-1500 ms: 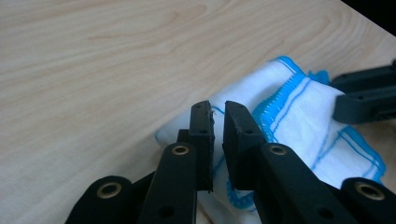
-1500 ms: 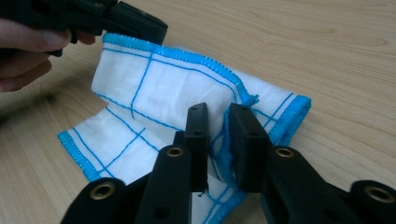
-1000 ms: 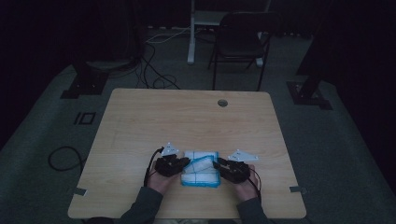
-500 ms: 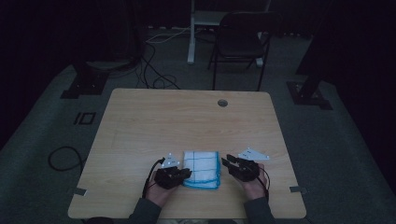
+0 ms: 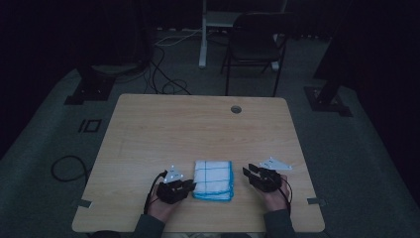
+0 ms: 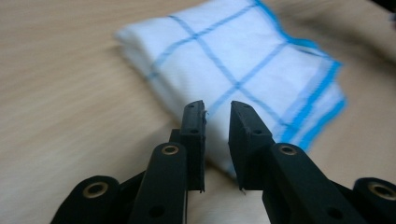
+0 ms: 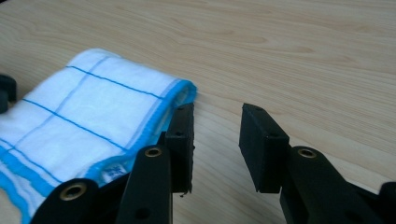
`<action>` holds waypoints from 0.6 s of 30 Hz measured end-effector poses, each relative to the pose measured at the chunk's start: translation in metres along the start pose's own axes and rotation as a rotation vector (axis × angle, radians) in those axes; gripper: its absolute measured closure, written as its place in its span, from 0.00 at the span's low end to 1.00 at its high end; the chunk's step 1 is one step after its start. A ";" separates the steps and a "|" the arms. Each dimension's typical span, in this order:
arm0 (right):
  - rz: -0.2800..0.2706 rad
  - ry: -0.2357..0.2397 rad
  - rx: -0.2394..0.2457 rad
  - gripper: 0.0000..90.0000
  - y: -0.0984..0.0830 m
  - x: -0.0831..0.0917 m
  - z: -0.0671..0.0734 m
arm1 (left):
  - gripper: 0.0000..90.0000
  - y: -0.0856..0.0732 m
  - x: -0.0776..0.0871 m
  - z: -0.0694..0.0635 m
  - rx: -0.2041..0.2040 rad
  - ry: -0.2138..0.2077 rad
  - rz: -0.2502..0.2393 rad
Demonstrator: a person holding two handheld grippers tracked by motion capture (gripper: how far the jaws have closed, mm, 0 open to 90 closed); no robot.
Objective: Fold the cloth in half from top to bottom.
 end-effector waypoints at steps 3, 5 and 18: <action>0.002 -0.009 -0.009 0.73 -0.002 0.000 -0.005 | 0.84 -0.001 0.002 0.013 -0.010 0.053 0.002; 0.008 -0.016 -0.017 0.73 -0.004 -0.001 -0.008 | 0.83 -0.002 0.003 0.022 -0.019 0.088 0.004; 0.019 -0.049 -0.060 0.69 -0.009 -0.003 -0.019 | 0.75 -0.002 0.016 0.066 -0.005 0.297 -0.003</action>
Point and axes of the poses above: each handheld gripper's, and its own axes: x roughly backward along the jaws, y roughly out of its top, z roughly to its left, the point moved 2 cm from there along -x, roughly forward along the jaws, and after that the axes turned 11 degrees about -z, right-handed, at the moved point
